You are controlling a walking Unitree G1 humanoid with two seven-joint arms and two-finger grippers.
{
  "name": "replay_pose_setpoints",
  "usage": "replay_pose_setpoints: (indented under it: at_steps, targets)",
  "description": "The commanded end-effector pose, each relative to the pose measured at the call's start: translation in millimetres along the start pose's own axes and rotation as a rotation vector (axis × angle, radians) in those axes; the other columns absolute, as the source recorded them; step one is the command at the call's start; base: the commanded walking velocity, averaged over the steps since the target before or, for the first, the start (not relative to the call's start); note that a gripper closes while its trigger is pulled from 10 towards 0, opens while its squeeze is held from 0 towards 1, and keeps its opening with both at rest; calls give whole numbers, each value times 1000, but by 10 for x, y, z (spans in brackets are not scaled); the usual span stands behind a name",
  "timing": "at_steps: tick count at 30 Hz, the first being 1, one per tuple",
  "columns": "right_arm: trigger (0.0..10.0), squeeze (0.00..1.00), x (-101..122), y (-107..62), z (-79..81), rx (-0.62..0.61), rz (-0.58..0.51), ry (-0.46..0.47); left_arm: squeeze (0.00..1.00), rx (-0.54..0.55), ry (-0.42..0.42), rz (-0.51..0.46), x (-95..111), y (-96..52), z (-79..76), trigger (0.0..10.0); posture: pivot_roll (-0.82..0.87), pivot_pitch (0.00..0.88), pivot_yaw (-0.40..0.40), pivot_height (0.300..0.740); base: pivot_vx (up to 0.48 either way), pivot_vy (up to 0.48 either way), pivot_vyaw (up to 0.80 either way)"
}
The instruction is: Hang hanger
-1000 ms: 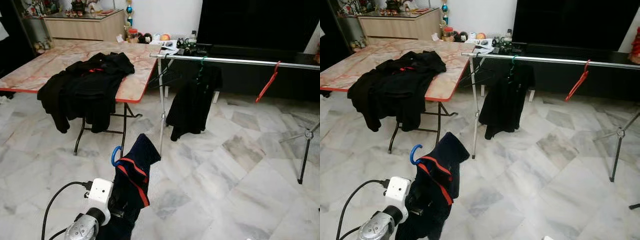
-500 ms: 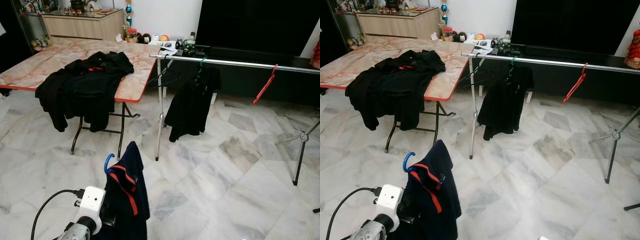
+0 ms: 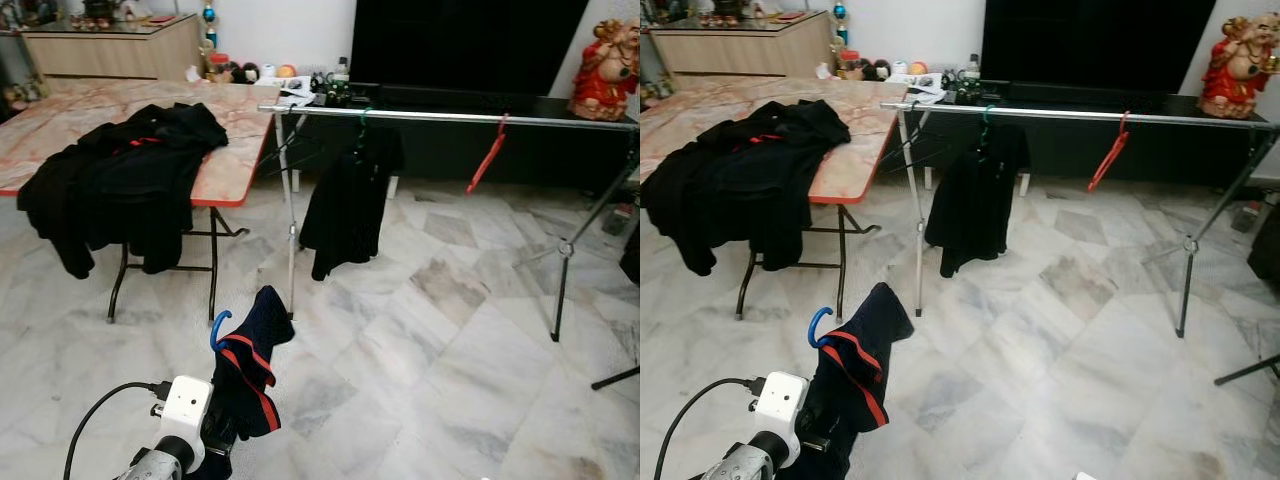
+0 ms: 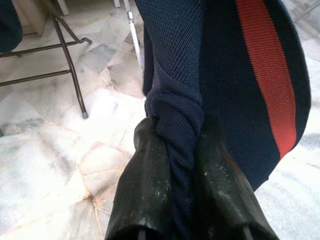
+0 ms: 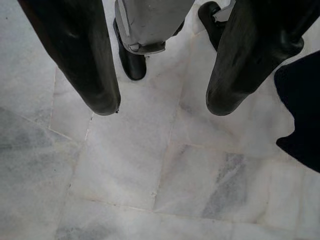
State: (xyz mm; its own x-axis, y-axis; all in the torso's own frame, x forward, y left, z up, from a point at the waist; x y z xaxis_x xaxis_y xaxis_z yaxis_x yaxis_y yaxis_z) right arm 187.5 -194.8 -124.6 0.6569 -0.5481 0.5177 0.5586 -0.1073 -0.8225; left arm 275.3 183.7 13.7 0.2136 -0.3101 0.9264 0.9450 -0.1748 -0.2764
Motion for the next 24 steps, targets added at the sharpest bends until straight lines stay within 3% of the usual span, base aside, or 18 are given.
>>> replay_pose_setpoints:
  at_steps: [1, 24]
  targets:
    - [10000, 0, -35, -6, -25, -3, 18, -8, 0, -3, 27, -45, 115, 13, -13, 10000, 172, 0, -20, 740, 0, 0, -531]
    - [10000, 0, 8, 1, -29, 4, 16, -30, 0, 33, 1, -52, 133, 9, 18, 10000, 180, 0, -36, 740, 0, 0, -528]
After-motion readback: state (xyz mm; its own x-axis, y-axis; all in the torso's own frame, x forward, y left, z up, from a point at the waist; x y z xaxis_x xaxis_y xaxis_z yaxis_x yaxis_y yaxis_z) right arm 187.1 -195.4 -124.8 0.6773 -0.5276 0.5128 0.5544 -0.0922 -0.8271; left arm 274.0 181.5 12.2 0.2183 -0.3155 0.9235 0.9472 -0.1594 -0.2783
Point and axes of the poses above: a point about 5 cm out from each wrist's last joint towards the gripper, its own y axis pointing out of the wrist towards the gripper, its own x axis along the axis of the wrist's last joint, z = x × y, the point moved 4 cm from there along y, pointing out of the wrist towards the gripper, and after that the axes turned 9 degrees about y, right-handed, at the moved point
